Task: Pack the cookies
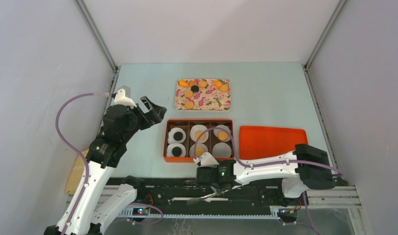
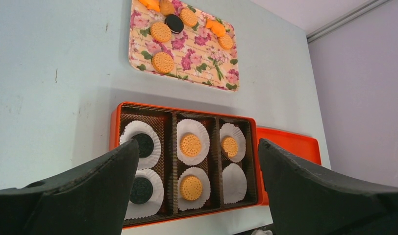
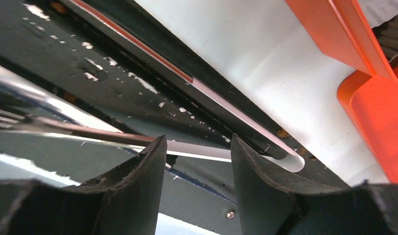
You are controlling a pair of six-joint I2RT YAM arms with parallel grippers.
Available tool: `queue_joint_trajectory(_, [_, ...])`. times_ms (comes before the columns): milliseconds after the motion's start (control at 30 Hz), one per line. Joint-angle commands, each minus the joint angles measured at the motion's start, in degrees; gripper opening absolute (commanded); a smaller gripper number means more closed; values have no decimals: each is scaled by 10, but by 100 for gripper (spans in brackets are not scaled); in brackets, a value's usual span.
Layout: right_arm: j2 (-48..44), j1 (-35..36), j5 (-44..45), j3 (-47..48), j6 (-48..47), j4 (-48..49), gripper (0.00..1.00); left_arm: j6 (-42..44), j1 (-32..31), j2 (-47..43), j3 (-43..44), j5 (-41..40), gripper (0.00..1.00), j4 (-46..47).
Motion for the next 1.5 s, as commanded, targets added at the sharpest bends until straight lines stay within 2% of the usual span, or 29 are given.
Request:
queue_joint_trajectory(0, [17,-4,42,23,9,-7,58,2,-5,-14,-20,-7,95,0])
queue_joint_trajectory(300, [-85,-16,224,58,136,-81,59,16,-25,17,33,-40,94,10])
queue_joint_trajectory(633, [-234,-36,294,65,202,-171,60,22,-70,114,103,-64,93,27])
queue_joint_trajectory(867, [-264,-38,290,46,239,-229,61,35,-98,140,123,-74,93,34])
queue_joint_trajectory(933, [-266,-48,288,46,221,-229,62,37,-99,132,120,-82,93,29])
queue_joint_trajectory(1133, [-257,-77,198,12,77,-104,76,26,-100,95,73,-93,93,31])
queue_joint_trajectory(1300, [-181,-71,102,7,-26,-25,76,14,-101,52,19,-114,93,24])
queue_joint_trajectory(1467, [-85,-41,41,11,-55,34,75,17,-101,27,1,-138,94,-2])
